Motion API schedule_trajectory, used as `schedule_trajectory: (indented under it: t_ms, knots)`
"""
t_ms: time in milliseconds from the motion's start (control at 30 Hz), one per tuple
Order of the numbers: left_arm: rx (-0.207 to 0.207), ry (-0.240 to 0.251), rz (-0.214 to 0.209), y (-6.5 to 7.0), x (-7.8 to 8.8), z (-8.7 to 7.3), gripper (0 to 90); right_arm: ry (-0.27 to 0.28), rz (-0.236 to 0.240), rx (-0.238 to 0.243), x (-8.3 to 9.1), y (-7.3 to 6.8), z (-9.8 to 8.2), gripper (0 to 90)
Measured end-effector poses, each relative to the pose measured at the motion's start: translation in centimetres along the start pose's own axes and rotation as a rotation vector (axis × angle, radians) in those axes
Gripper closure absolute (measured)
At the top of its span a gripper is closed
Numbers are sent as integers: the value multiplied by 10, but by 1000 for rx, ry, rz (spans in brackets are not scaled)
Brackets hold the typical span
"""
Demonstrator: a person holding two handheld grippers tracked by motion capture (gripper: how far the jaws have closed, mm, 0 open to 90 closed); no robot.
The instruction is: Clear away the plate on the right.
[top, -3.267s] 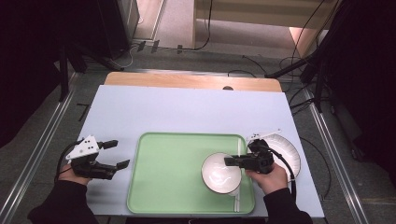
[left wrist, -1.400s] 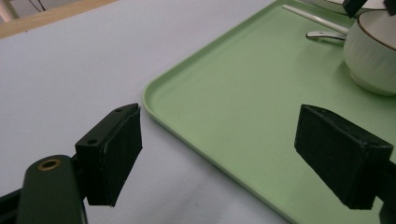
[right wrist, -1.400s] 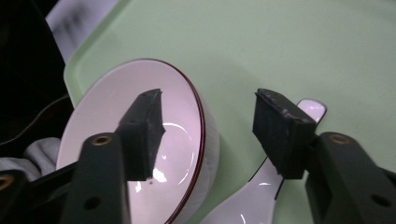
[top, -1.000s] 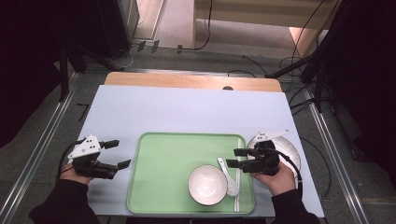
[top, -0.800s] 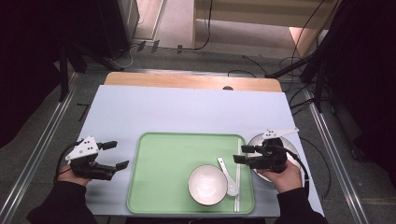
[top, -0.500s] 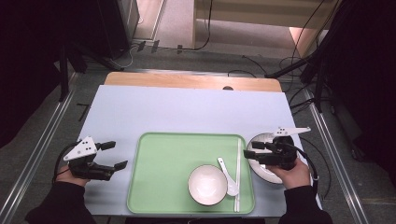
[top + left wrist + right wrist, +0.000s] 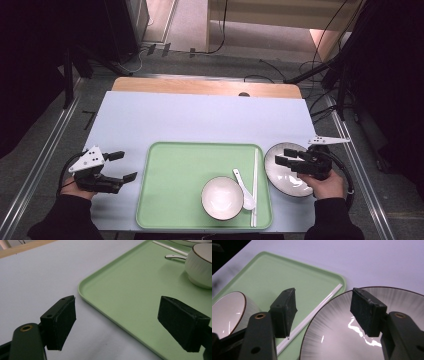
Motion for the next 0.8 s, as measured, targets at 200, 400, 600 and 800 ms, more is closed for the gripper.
schedule_trajectory:
  t_ms: [200, 400, 600, 800]
  knots:
    - [5, -1, 0, -1, 1, -1, 150, 11, -17, -17, 6, 12, 0, 382]
    - [2, -5, -2, 0, 1, -1, 150, 20, -37, -41, 12, 23, -2, 381]
    - [1, -5, -1, 1, 1, 0, 150, 34, -54, -68, 20, 35, -6, 376]
    - [2, -5, 0, 1, 0, -1, 150, 57, -119, -71, 29, 47, -8, 388]
Point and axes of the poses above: each handheld gripper's, and its own axes: x roughly backward along the jaws, z roughly out of its top, y roughly to its right, the point moved 4 cm from there along -x, roughly forward along the jaws, and after that the axes turned 1 degree about -x, right-handed, at the moved point
